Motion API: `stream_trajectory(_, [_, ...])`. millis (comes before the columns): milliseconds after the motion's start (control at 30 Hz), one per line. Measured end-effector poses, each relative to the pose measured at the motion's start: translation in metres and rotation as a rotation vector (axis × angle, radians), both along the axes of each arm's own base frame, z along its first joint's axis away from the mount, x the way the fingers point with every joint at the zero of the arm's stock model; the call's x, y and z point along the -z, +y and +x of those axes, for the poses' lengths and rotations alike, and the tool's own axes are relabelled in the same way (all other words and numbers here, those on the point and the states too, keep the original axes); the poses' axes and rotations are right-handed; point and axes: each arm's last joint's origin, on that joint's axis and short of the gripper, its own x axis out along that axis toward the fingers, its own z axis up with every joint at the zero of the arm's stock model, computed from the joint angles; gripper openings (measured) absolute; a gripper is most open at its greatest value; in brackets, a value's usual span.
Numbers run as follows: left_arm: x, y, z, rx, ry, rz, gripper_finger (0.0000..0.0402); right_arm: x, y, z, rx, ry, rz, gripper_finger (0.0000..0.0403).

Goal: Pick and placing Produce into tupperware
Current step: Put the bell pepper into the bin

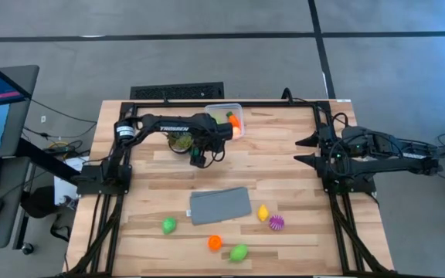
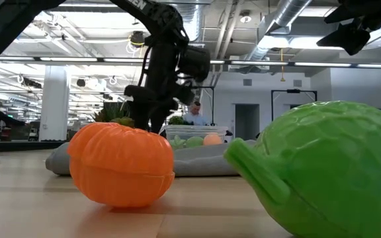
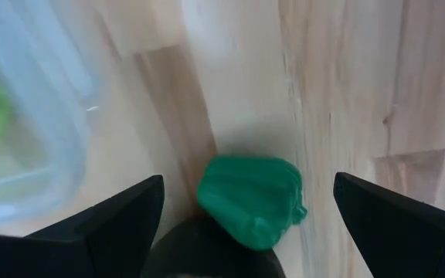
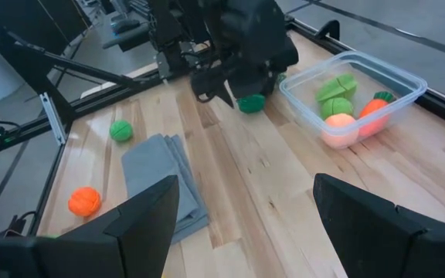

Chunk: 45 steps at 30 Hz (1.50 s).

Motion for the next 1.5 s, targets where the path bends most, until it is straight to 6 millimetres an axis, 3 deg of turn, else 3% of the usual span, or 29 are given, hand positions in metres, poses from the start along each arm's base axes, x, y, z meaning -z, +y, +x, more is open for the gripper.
stream_trajectory(167, [0.016, -0.005, 0.004, -0.006, 0.04, -0.005, 0.0368, 0.0, 0.0, 0.0, 0.002, 0.002, 0.006, 0.0322])
stream_trajectory(800, [0.017, -0.002, 0.002, -0.03, 0.067, 0.002, 0.0368, 0.001, 0.0, 0.0, 0.003, 0.006, 0.007, 0.0322])
stream_trajectory(1133, [0.037, -0.002, 0.003, -0.076, 0.126, 0.003, 0.0368, 0.001, 0.0, 0.0, 0.004, 0.006, 0.009, 0.0322])
stream_trajectory(1500, [0.037, -0.002, 0.003, -0.089, 0.128, 0.0, 0.0368, 0.001, 0.0, 0.0, 0.004, 0.009, 0.009, 0.0322])
